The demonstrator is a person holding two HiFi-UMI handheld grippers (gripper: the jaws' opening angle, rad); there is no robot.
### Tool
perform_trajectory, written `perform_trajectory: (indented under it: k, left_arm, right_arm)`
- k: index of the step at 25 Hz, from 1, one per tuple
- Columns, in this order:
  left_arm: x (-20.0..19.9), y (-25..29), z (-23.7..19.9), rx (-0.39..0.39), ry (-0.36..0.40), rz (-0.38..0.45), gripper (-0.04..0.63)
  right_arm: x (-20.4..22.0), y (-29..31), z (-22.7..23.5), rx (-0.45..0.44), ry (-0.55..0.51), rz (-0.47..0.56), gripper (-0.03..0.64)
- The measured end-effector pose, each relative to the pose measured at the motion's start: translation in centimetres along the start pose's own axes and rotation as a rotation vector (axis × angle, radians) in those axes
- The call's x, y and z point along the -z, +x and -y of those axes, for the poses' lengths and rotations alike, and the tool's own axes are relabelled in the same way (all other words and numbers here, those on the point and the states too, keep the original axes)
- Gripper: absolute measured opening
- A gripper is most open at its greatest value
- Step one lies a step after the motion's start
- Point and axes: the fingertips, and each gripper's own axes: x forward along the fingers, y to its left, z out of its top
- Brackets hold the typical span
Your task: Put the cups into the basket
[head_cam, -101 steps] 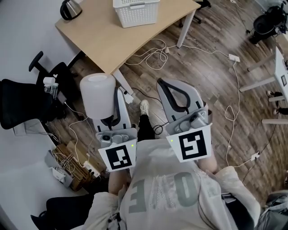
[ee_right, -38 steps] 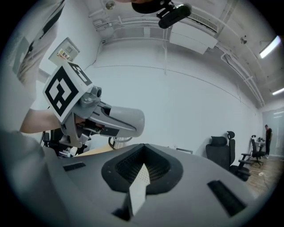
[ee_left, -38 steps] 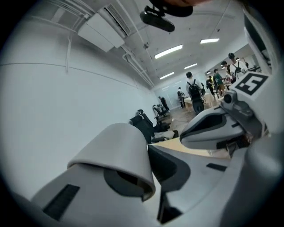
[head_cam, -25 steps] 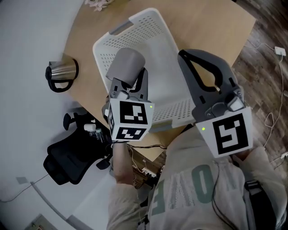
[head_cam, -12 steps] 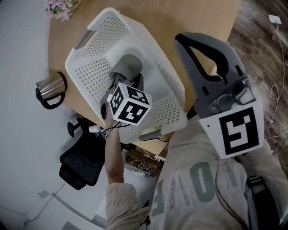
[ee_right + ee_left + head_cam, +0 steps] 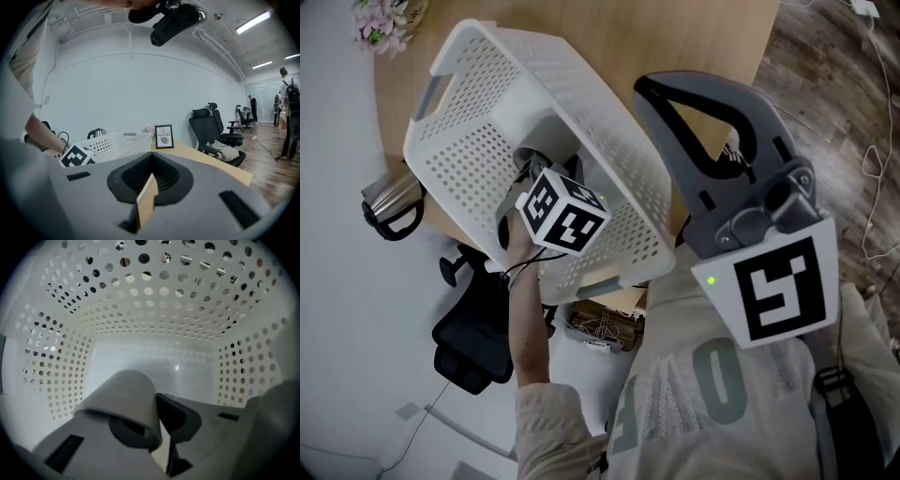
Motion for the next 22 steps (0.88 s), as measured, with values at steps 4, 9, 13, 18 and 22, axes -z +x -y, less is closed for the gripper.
perform_trajectory:
  k: [4, 9, 13, 18, 22]
  left_arm:
    - [-0.3, 0.0, -0.1, -0.014, 0.025, -0.012, 0.059]
    - [-0.9, -1.1, -0.9, -0.076, 0.043, 0.004, 0.080]
    - [-1.3, -3.1, -1.1, -0.118, 0.014, 0.044, 0.080]
    - [-0.8, -7.1, -1.8, -0.229, -0.037, 0.125, 0.078]
    - [0.2, -11.9, -2.1, -0.320, -0.172, 0.265, 0.077]
  right_arm:
    - [-0.1, -0.3, -0.5, -0.016, -0.008, 0.001, -0.002]
    - [-0.6, -1.0, -1.2, -0.006, -0.043, 0.013, -0.002]
    - [-2.0, -2.0, -2.2, -0.007, -0.079, 0.050, -0.002]
    - [-4.3, -3.6, -4.8, -0.014, -0.146, 0.097, -0.002]
    - [-6.4, -5.3, -7.8, -0.014, -0.226, 0.120, -0.002]
